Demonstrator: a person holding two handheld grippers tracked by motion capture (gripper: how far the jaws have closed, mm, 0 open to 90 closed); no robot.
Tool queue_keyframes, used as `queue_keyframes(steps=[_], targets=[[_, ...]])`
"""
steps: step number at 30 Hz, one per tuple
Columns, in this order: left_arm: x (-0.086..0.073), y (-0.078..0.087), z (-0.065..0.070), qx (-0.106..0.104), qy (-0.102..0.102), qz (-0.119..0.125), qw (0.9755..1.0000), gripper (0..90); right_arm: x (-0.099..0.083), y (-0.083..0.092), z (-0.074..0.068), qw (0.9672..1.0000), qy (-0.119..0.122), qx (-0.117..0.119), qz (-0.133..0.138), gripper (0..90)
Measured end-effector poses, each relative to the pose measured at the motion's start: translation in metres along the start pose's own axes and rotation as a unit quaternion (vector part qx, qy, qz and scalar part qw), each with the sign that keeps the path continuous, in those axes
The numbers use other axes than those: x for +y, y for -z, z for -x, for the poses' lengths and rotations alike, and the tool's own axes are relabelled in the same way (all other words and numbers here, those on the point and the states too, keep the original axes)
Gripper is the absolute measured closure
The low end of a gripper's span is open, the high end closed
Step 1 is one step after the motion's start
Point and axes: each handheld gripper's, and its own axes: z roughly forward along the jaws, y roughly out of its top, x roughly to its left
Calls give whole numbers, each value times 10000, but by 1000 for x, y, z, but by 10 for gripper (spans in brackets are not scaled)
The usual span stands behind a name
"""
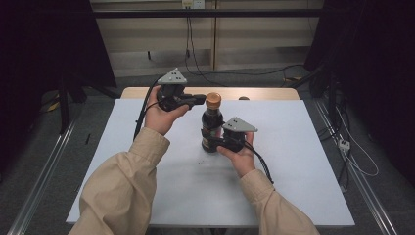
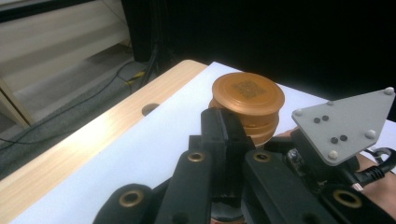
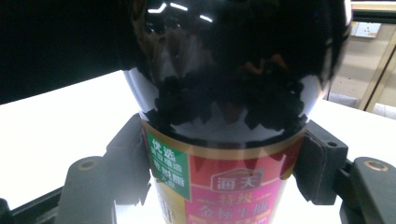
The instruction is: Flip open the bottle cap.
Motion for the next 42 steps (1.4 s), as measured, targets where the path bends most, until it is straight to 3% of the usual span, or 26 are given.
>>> queue_keyframes(steps=[2,6,9,12,14,16,20,31,33,35,36,39,42], targets=[[1,2,1,2,-140,-56,9999,900,0,-1,0,10000,-5,18,-14,304],[0,1,4,7,-157,-146,9998,900,0,-1,1,10000,-28,35,-25,303],[0,2,7,-103,-174,-156,9997,900,0,-1,1,10000,-53,46,-24,303],[2,0,12,-345,-230,-256,9988,900,0,-2,2,10000,-46,59,-34,303],[4,-2,14,-247,-210,-253,9992,900,-1,-3,1,10000,88,0,-46,300],[4,-3,13,-230,-106,-219,9994,900,-1,-3,2,10000,24,2,-28,300],[4,2,13,68,-252,-281,9993,900,0,-3,2,9999,44,25,-87,301],[3,1,7,-54,-87,-190,9998,900,-3,-2,0,9999,107,-11,-73,301],[3,1,8,-83,-34,-162,9998,900,-3,-2,1,9999,55,-4,-95,301],[3,-1,12,-115,-7,-140,9998,900,-9,-5,2,9994,-91,41,-335,295],[4,-2,13,-124,29,-124,9998,900,-14,-6,2,9995,-207,59,-226,296],[3,-2,10,-173,69,-100,9998,900,-16,-6,1,9998,-98,-9,-162,297],[4,0,7,-16,-34,-165,9999,900,-13,-8,0,9997,-26,-19,-246,295]])
